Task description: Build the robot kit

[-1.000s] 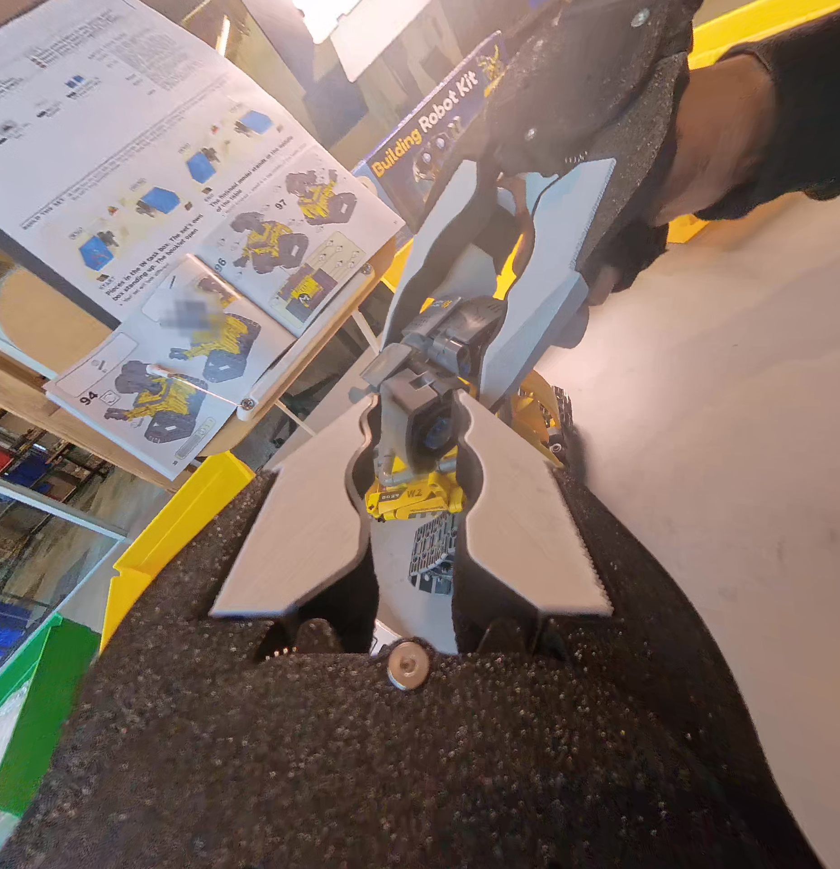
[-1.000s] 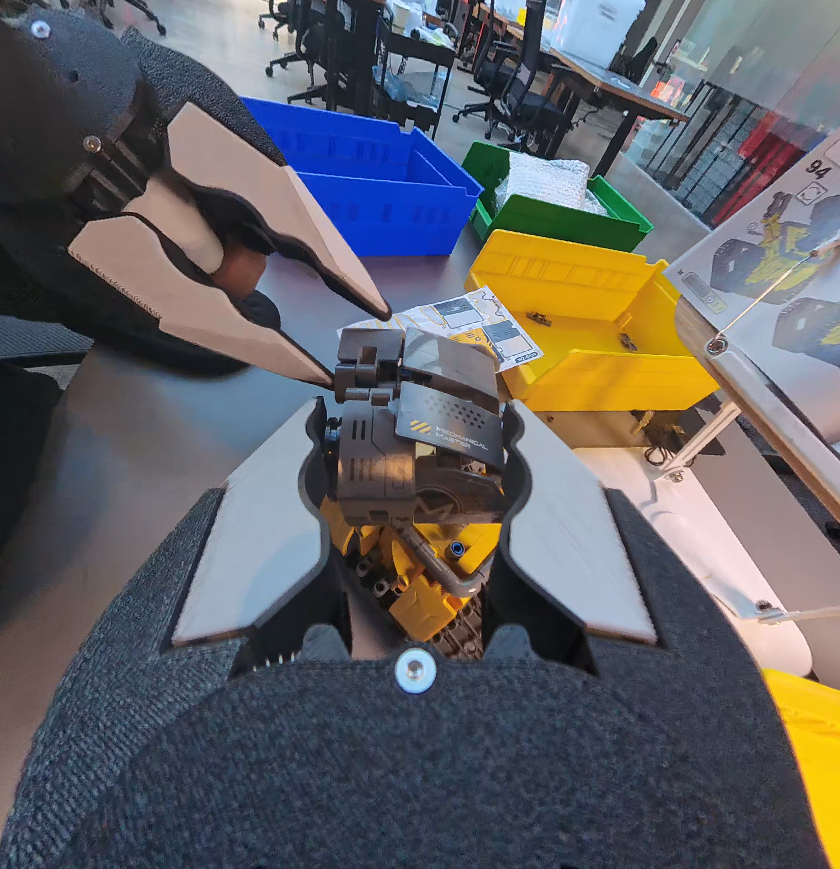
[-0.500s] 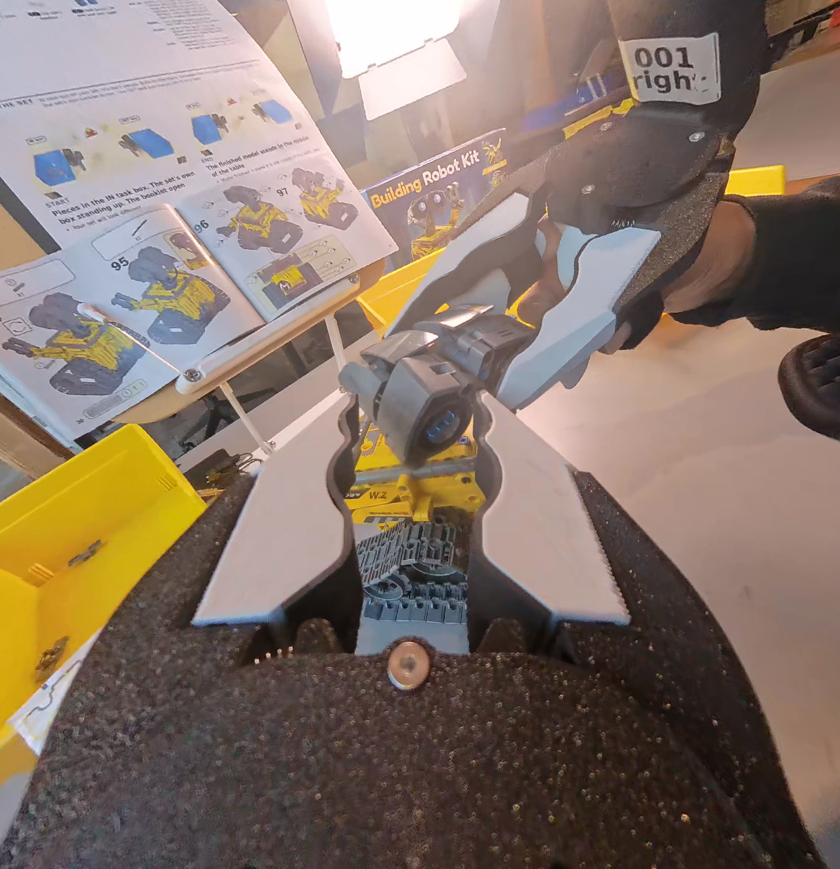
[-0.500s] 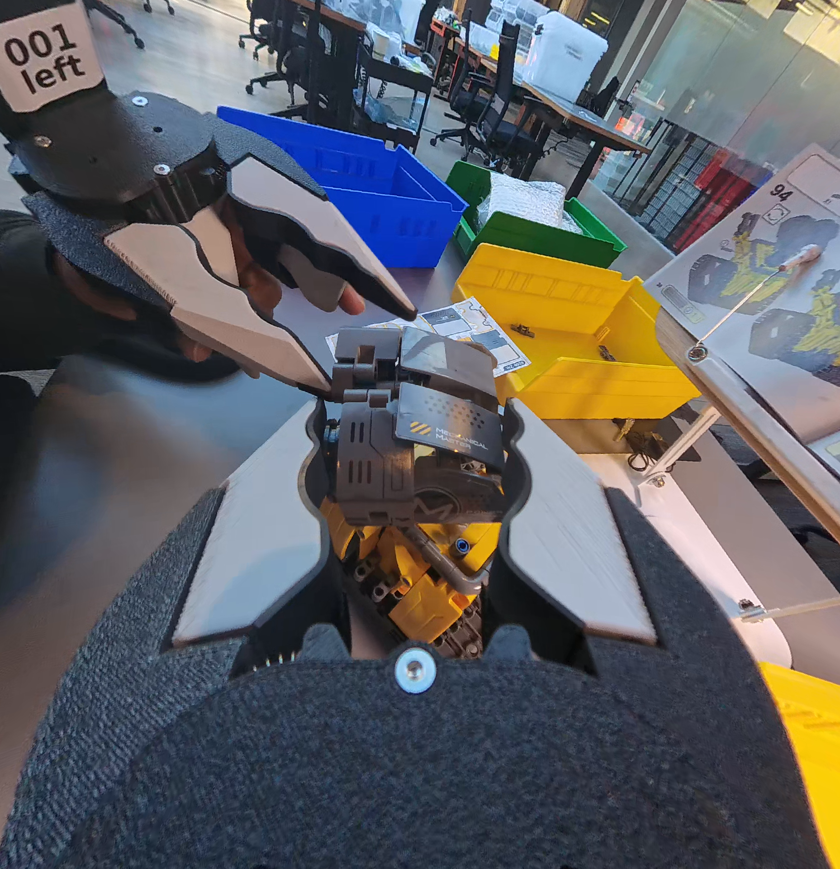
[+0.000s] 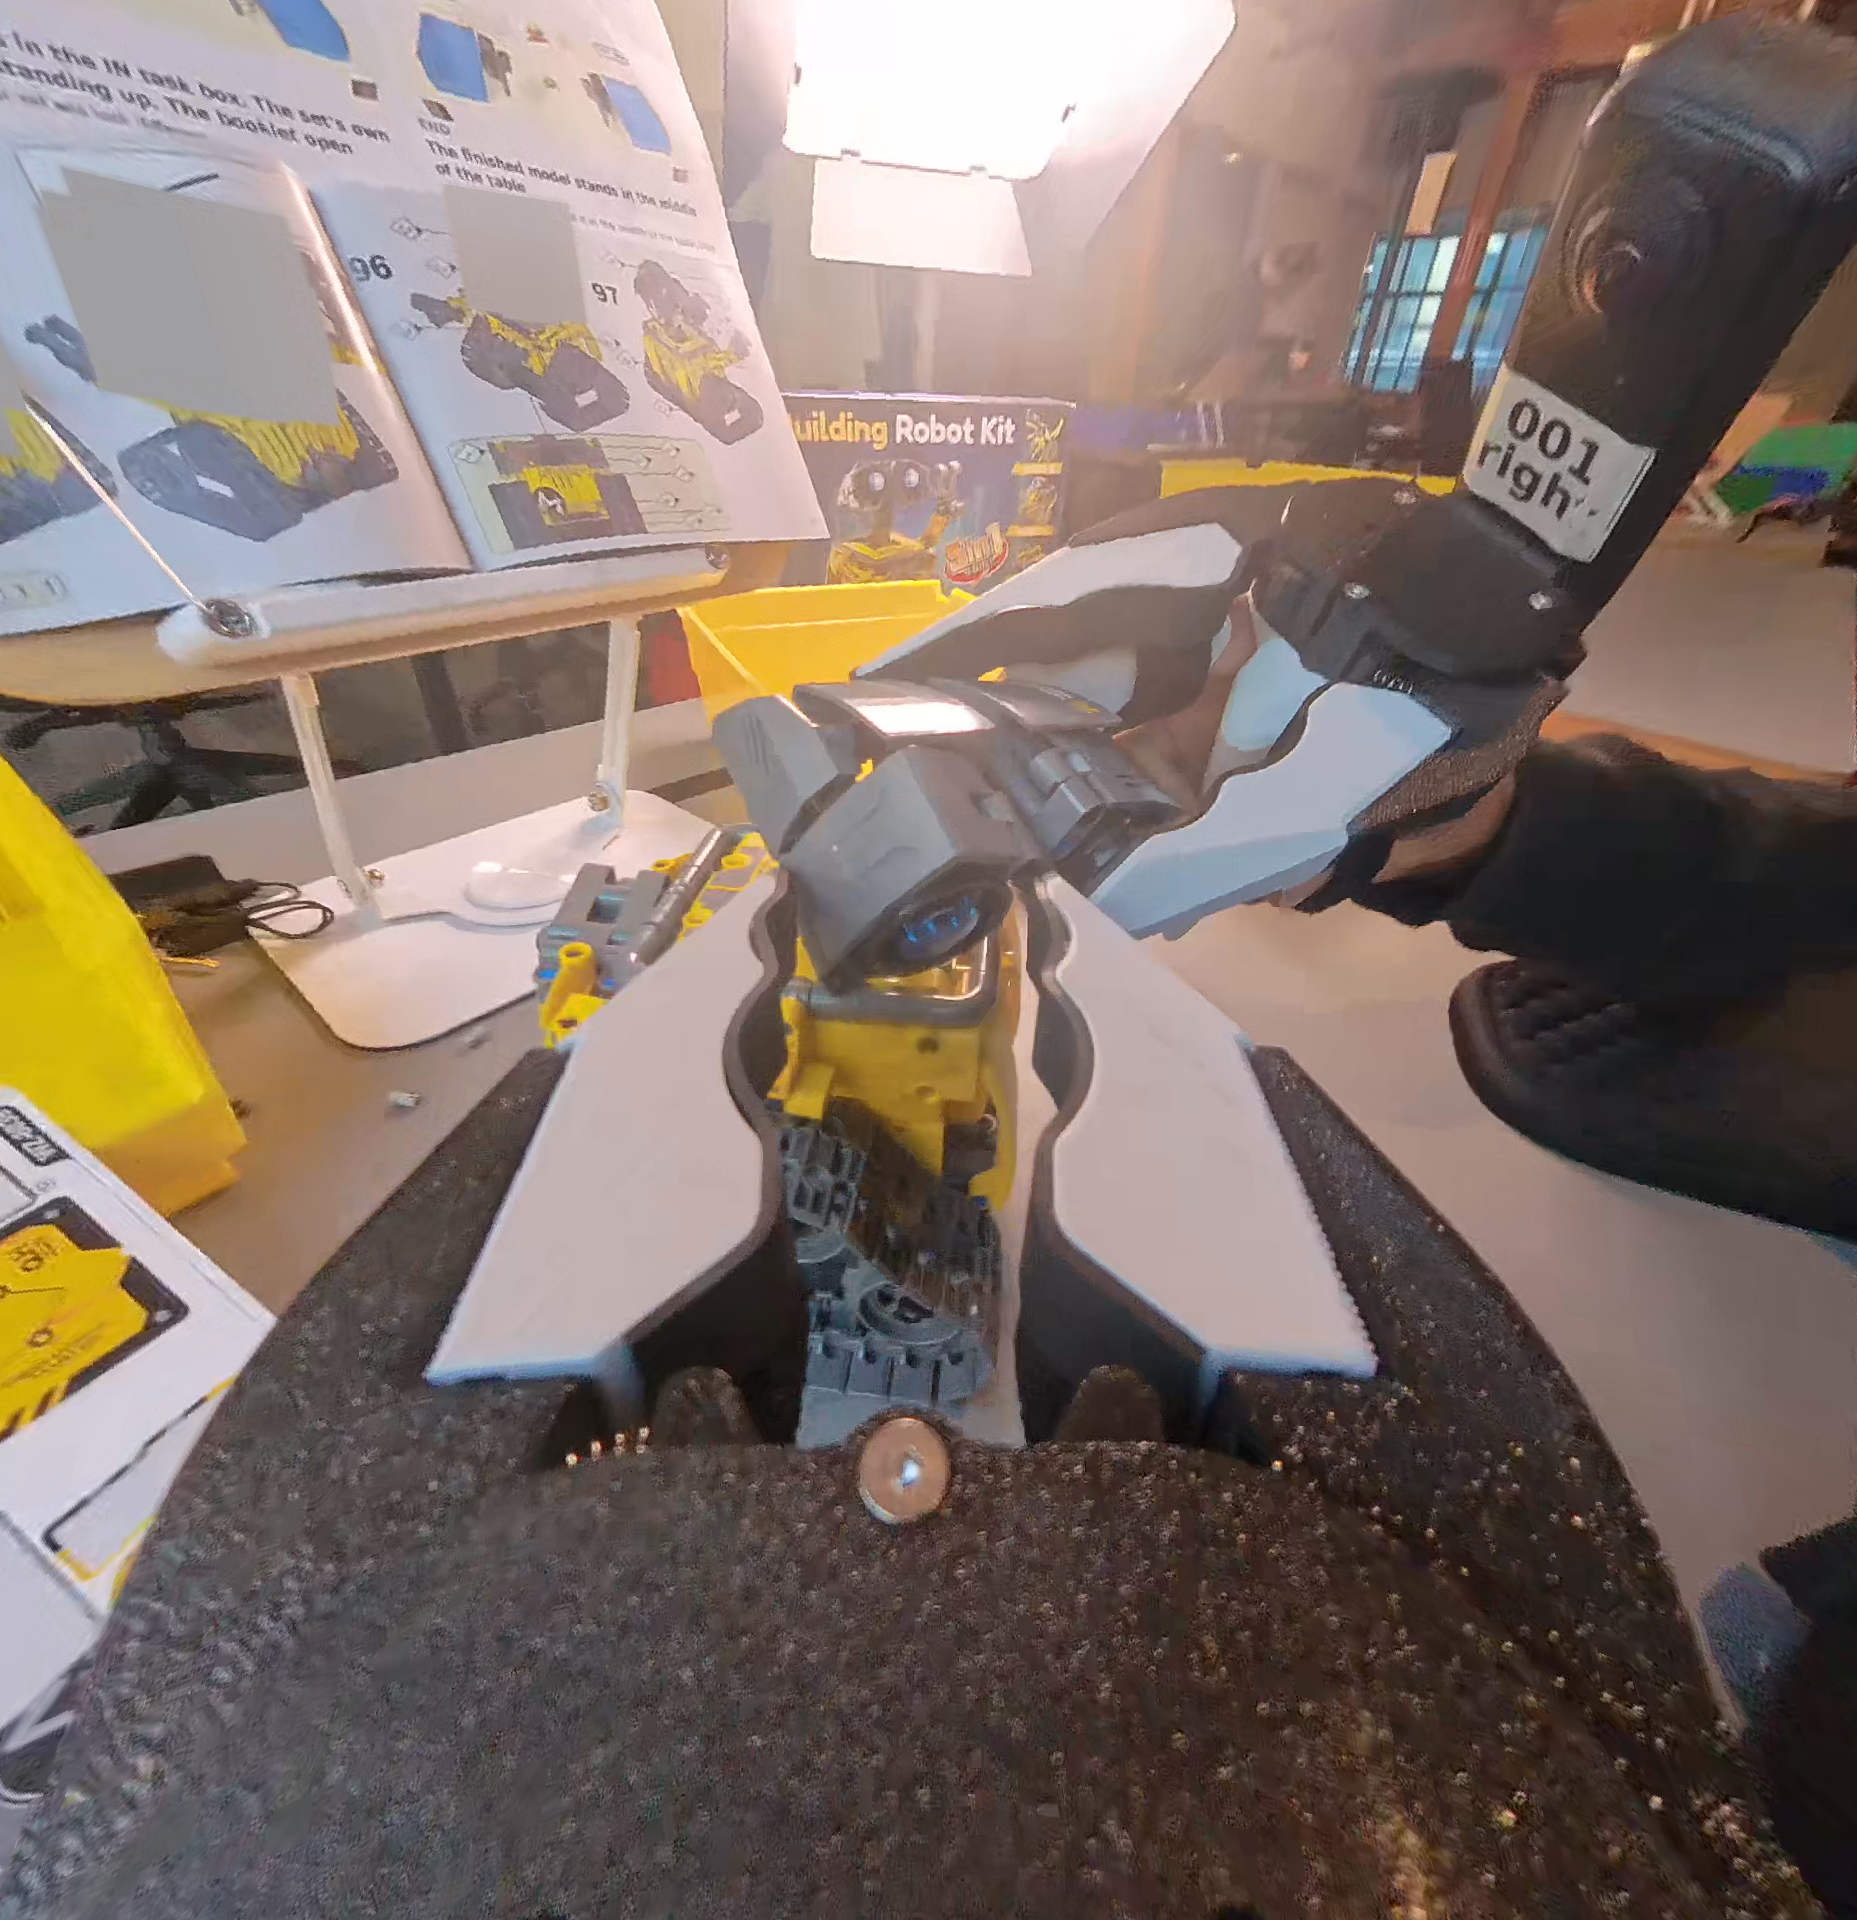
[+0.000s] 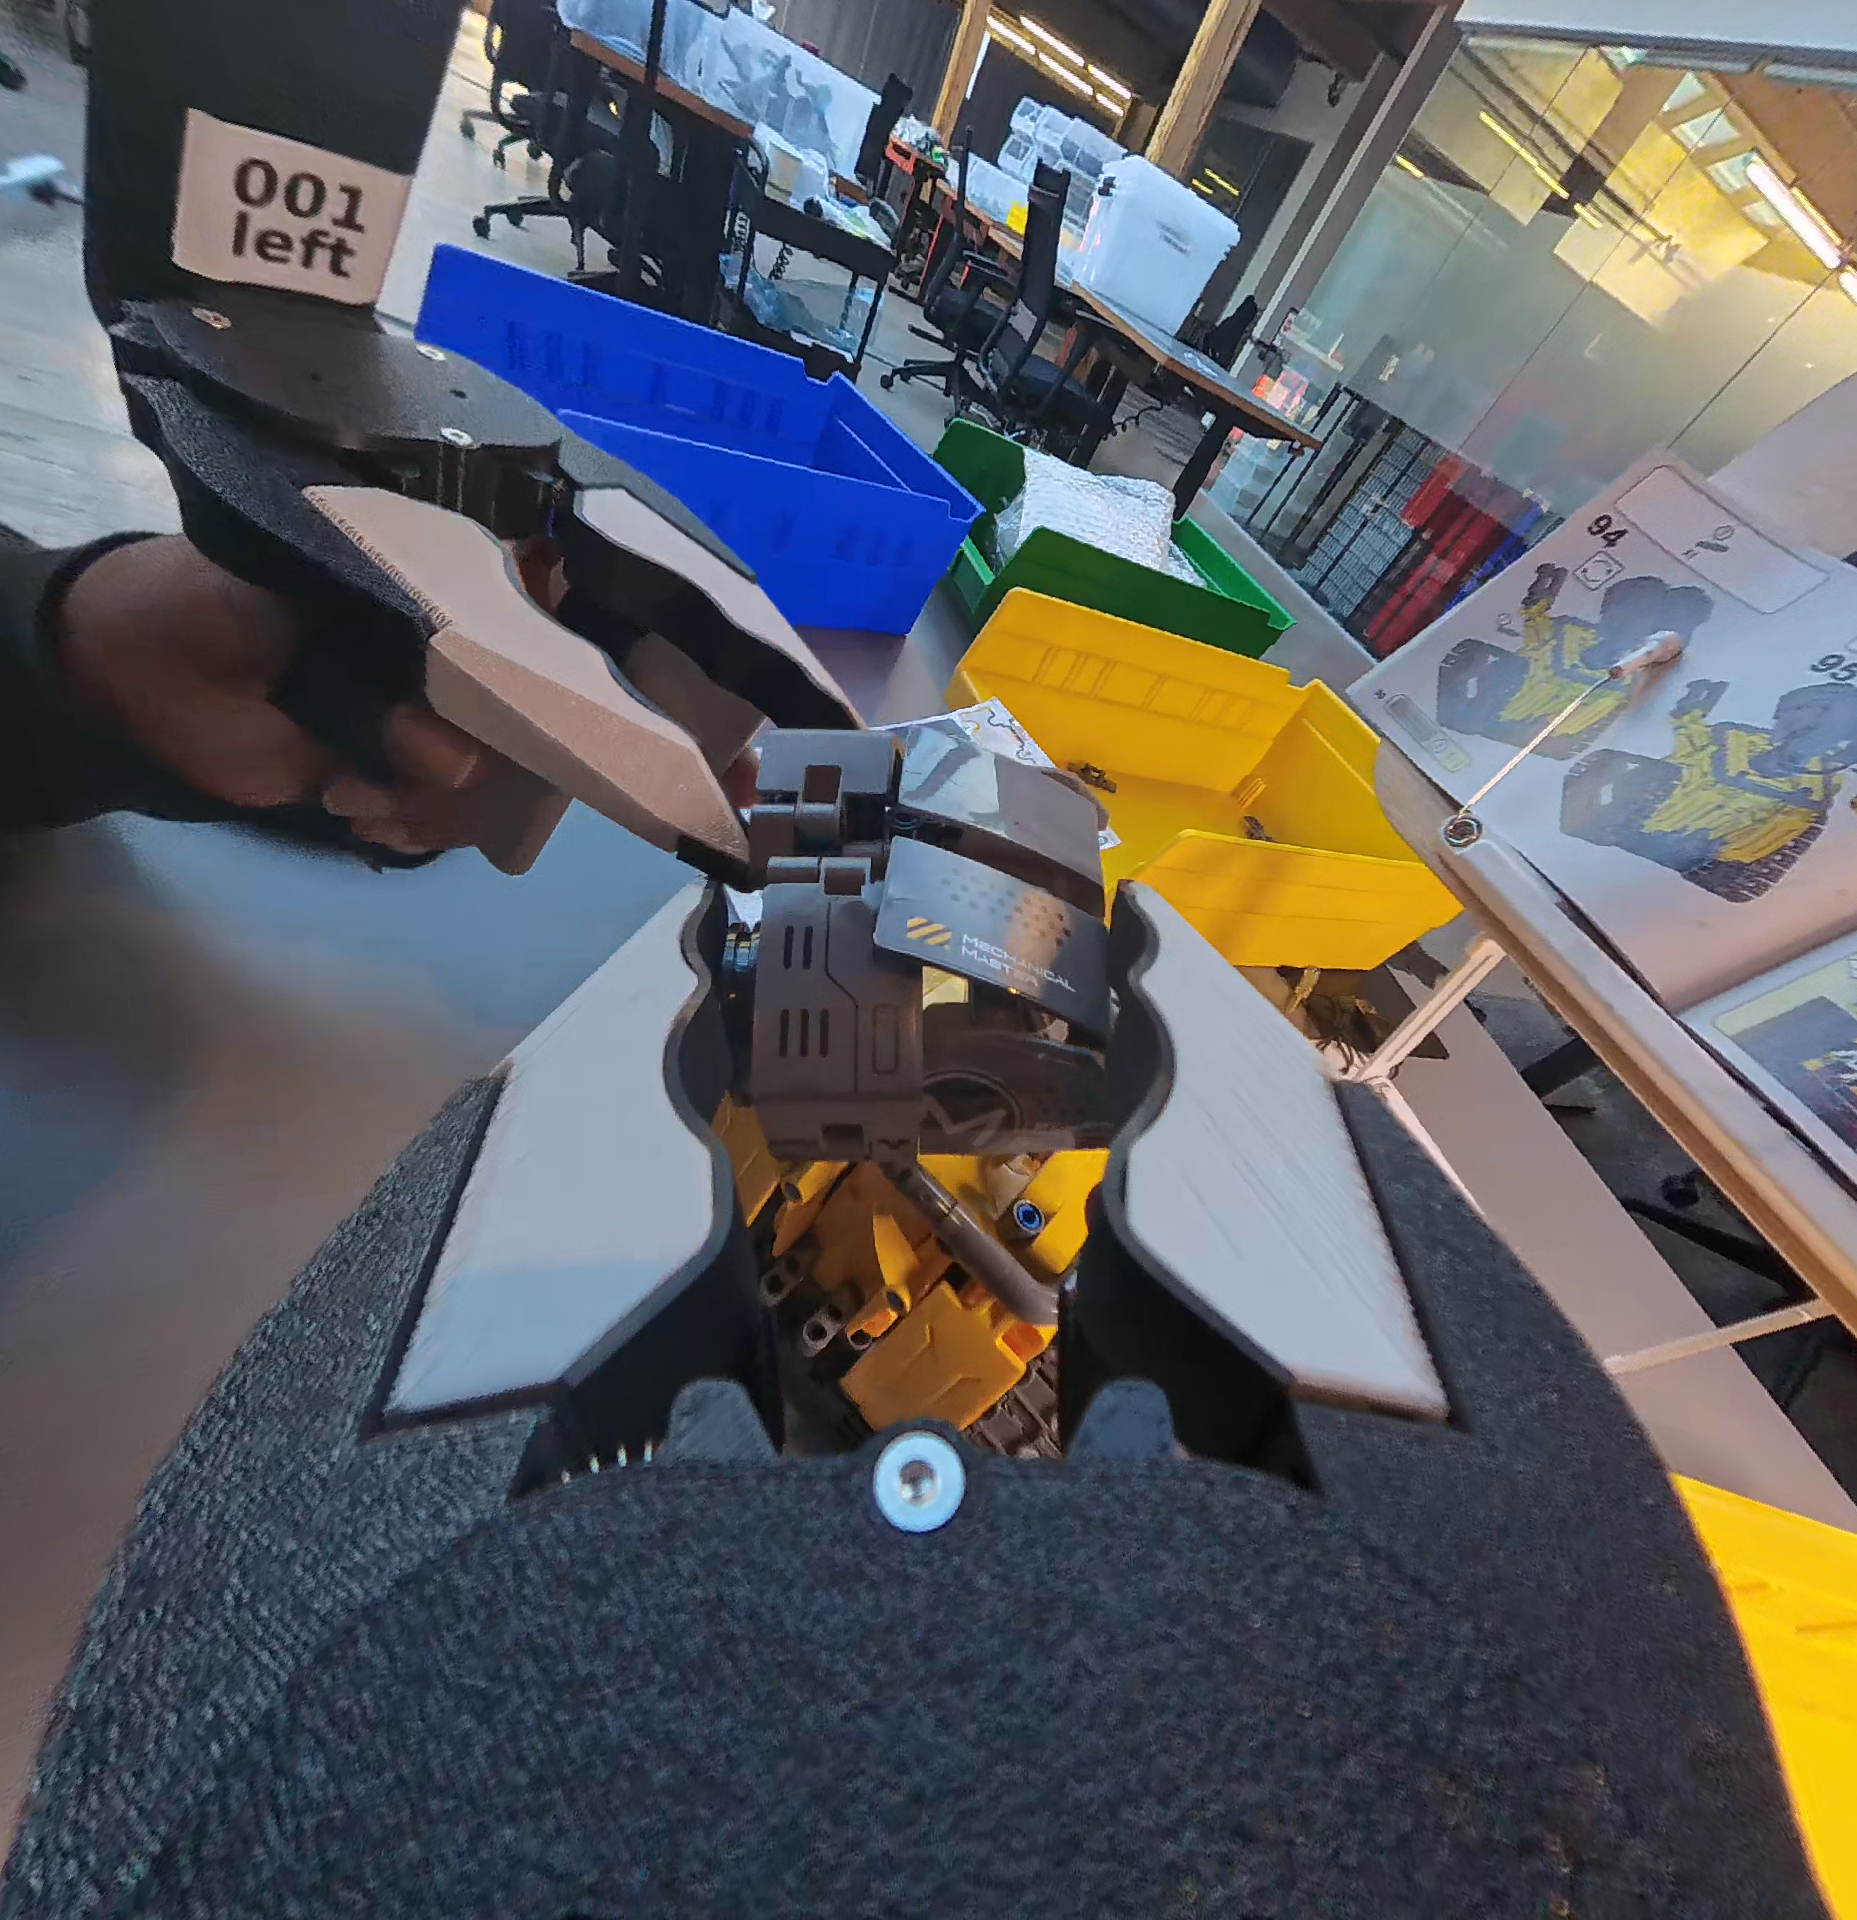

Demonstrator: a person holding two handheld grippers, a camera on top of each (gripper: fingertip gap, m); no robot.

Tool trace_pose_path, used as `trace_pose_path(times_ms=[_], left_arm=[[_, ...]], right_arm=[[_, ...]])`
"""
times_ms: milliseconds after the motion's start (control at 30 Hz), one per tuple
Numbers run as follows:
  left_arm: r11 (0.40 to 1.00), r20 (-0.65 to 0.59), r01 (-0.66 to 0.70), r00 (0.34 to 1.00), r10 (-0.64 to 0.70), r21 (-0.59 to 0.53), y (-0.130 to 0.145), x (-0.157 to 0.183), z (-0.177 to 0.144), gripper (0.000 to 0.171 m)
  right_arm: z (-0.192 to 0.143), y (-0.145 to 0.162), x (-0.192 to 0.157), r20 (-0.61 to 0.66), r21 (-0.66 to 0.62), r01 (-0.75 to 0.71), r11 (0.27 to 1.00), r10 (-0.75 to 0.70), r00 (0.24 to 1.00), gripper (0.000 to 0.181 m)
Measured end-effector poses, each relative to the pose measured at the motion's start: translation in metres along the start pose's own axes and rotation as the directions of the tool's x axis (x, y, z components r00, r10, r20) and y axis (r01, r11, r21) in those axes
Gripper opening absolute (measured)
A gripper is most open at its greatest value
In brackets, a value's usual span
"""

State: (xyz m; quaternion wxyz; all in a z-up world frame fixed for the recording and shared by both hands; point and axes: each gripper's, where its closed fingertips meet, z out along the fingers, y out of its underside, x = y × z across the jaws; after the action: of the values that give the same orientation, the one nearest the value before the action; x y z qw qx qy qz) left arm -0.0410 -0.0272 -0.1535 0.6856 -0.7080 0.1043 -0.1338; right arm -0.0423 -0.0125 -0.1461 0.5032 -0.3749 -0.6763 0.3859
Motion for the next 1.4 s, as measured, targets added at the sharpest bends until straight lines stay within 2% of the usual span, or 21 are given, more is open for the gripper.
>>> trace_pose_path(times_ms=[200,367,400,433,467,500,533,567,600,633,700,800,1200,1267,1400], left_arm=[[0.99,-0.001,0.127,0.992,-0.127,0.066,-0.001,-0.004,0.001,0.043],[0.954,-0.052,0.266,0.964,-0.262,0.135,-0.008,-0.005,0.002,0.042],[0.943,-0.05,0.299,0.954,-0.294,0.144,-0.009,-0.009,0.003,0.042],[0.926,-0.029,0.339,0.94,-0.339,0.166,-0.011,-0.018,0.004,0.042],[0.918,-0.04,0.354,0.935,-0.353,0.181,-0.017,-0.021,0.007,0.024],[0.936,-0.089,0.312,0.95,-0.301,0.166,-0.025,-0.009,0.011,0.008],[0.955,-0.07,0.234,0.972,-0.225,0.183,-0.034,-0.003,0.012,0.009],[0.962,-0.026,0.178,0.984,-0.176,0.208,-0.041,-0.006,0.008,0.007],[0.957,-0.021,0.194,0.981,-0.194,0.215,-0.043,-0.013,0.004,0.013],[0.951,-0.031,0.229,0.973,-0.228,0.21,-0.041,-0.019,0.001,0.014],[0.955,-0.034,0.226,0.974,-0.224,0.192,-0.035,-0.021,-0.001,0.015],[0.964,-0.037,0.189,0.982,-0.185,0.187,-0.034,-0.016,-0.002,0.015],[0.963,-0.005,0.188,0.982,-0.19,0.192,-0.035,-0.036,-0.017,0.022],[0.972,0.003,0.166,0.986,-0.169,0.164,-0.033,-0.038,-0.02,0.028],[0.996,0.025,0.086,0.996,-0.087,0.036,-0.02,-0.042,-0.029,0.042]], right_arm=[[0.002,-0.001,0.003,-0.046,0.02,0.007,1.0,-0.006,0.999,0.072],[0.003,-0.001,0.006,-0.064,0.039,0.003,0.999,-0.001,0.998,0.071],[0.002,-0.008,0.001,-0.05,0.083,0.024,0.996,-0.019,0.999,0.053],[-0.001,-0.02,-0.016,-0.002,0.135,0.087,0.987,-0.088,0.996,0.0],[0.006,-0.028,-0.066,0.174,0.16,0.109,0.981,-0.137,0.975,0.0],[0.021,-0.016,-0.094,0.183,0.11,0.252,0.961,-0.269,0.946,0.0],[0.031,-0.009,-0.088,0.073,0.08,0.364,0.928,-0.37,0.926,0.0],[0.03,-0.006,-0.079,0.071,0.062,0.337,0.94,-0.341,0.937,0.0],[0.023,-0.011,-0.07,0.1,0.074,0.231,0.97,-0.238,0.966,0.0],[0.016,-0.019,-0.066,0.108,0.101,0.196,0.975,-0.207,0.972,0.0],[0.015,-0.017,-0.066,0.07,0.09,0.254,0.963,-0.26,0.963,0.003],[0.015,-0.011,-0.064,0.099,0.079,0.221,0.972,-0.228,0.969,0.004],[0.01,-0.01,-0.064,0.121,0.079,0.209,0.975,-0.218,0.969,0.005],[0.008,-0.009,-0.066,0.141,0.08,0.185,0.98,-0.194,0.971,0.009],[-0.001,-0.004,-0.067,0.172,0.063,0.12,0.991,-0.13,0.976,0.018]])
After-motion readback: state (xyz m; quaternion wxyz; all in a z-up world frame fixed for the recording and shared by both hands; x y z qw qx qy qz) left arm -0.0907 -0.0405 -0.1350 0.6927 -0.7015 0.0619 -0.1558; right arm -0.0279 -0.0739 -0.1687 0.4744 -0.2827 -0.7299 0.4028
